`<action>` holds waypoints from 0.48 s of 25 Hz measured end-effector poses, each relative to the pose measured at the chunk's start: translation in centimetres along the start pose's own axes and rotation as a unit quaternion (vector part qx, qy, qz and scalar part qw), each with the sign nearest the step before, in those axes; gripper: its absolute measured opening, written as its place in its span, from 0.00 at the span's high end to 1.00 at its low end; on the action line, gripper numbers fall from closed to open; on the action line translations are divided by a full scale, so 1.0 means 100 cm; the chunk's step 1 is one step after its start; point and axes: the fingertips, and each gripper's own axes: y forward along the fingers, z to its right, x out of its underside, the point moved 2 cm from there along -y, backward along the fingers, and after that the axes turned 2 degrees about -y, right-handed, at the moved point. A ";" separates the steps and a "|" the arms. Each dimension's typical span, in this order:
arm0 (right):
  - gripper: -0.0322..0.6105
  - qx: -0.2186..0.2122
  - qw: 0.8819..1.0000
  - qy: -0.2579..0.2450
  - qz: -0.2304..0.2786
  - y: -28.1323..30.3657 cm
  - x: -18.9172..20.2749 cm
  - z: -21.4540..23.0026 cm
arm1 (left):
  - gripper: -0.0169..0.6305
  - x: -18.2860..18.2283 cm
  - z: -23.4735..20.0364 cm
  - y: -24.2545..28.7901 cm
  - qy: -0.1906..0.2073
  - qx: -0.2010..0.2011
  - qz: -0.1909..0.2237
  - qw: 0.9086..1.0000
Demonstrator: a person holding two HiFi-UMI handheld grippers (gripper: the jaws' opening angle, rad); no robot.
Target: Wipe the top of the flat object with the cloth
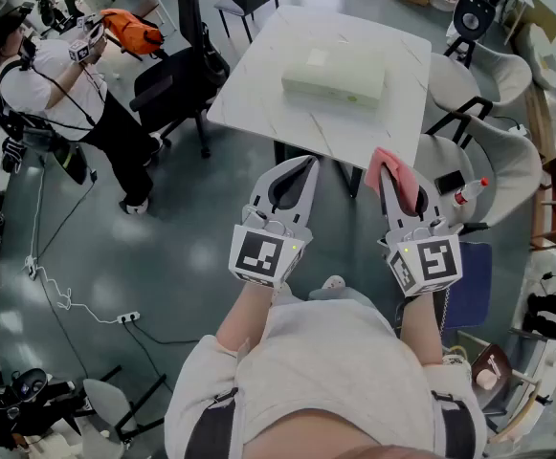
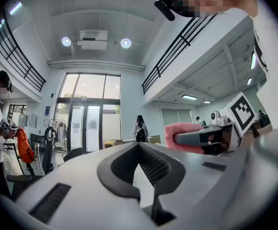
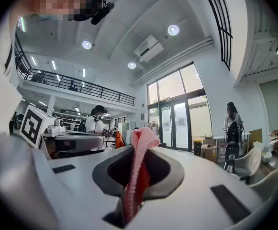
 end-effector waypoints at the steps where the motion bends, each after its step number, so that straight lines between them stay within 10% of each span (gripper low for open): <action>1: 0.89 0.000 1.000 0.000 0.000 -0.001 0.000 0.001 | 0.96 0.001 0.001 0.001 0.001 0.000 0.000 1.000; 12: 0.89 -0.004 1.000 -0.002 0.005 -0.012 0.000 0.012 | 0.96 -0.006 0.016 0.005 0.002 -0.008 0.008 1.000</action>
